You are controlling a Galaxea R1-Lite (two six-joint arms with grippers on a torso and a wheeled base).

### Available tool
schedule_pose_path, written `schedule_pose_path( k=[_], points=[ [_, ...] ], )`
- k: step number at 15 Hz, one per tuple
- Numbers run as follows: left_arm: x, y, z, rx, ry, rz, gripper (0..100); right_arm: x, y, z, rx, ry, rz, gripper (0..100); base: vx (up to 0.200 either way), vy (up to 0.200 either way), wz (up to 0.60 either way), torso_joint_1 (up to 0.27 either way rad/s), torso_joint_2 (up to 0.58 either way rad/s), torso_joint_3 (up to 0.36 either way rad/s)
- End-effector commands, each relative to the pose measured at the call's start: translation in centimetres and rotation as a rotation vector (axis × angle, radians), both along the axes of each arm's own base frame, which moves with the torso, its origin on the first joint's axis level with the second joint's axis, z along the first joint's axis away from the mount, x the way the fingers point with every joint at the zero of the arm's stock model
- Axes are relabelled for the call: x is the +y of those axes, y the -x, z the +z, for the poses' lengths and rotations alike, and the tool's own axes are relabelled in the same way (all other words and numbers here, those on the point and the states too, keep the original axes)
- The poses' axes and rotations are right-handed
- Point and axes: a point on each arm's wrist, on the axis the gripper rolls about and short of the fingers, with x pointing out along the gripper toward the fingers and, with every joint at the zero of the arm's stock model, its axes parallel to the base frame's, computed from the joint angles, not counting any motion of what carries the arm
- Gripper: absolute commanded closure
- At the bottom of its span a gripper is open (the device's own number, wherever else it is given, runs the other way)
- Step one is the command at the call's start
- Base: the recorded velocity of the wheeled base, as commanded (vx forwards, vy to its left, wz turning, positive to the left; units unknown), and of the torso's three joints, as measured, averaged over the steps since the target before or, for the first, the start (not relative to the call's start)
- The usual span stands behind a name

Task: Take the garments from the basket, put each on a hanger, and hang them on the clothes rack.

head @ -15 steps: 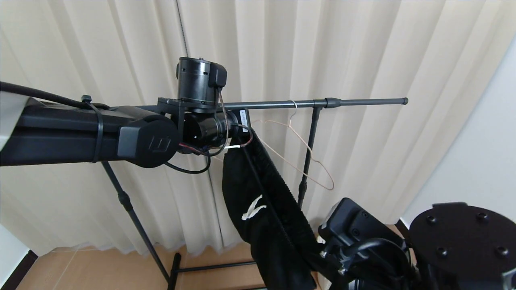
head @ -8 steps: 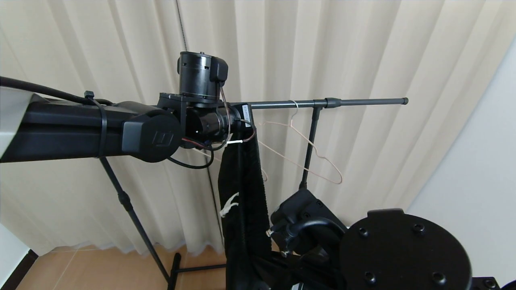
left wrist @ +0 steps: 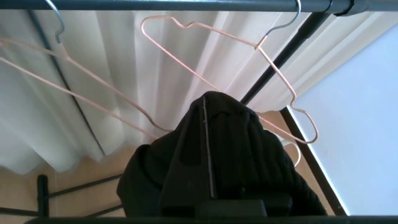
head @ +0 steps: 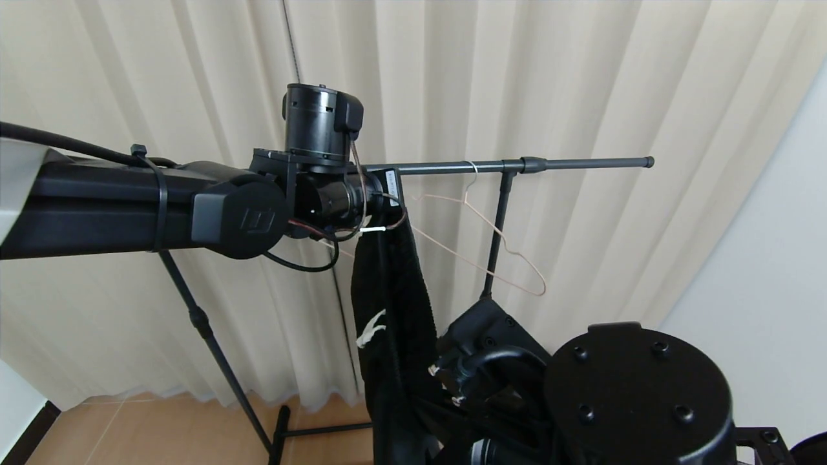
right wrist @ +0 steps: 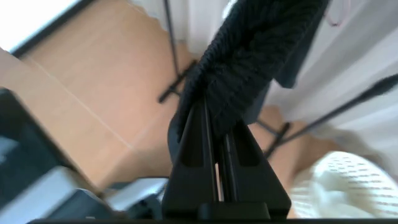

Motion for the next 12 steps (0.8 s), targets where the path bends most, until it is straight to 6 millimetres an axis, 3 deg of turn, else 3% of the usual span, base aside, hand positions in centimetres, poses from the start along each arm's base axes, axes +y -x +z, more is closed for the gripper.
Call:
schedule_pose_path(
  k=[1, 6, 11, 12],
  points=[
    [0.8, 0.5, 0.8, 0.002, -0.001, 0.01, 100, -2.6, -1.8, -0.6, -0.042, 0.085, -0.053, 100, 0.0, 0.0, 0.0, 0.0, 0.0, 0.0],
    [3.2, 3.1, 2.0, 0.068, -0.091, 0.016, 100, -6.7, -8.4, -0.9, -0.092, 0.196, -0.255, 100, 0.0, 0.0, 0.0, 0.0, 0.0, 0.0],
    [5.8, 8.0, 0.7, 0.109, -0.228, -0.026, 100, -6.3, -17.0, 0.0, -0.123, 0.128, -0.446, 100, 0.0, 0.0, 0.0, 0.0, 0.0, 0.0],
    [5.8, 8.0, 0.7, 0.109, -0.228, -0.026, 100, -6.3, -17.0, 0.0, -0.123, 0.128, -0.446, 100, 0.0, 0.0, 0.0, 0.0, 0.0, 0.0]
  ],
)
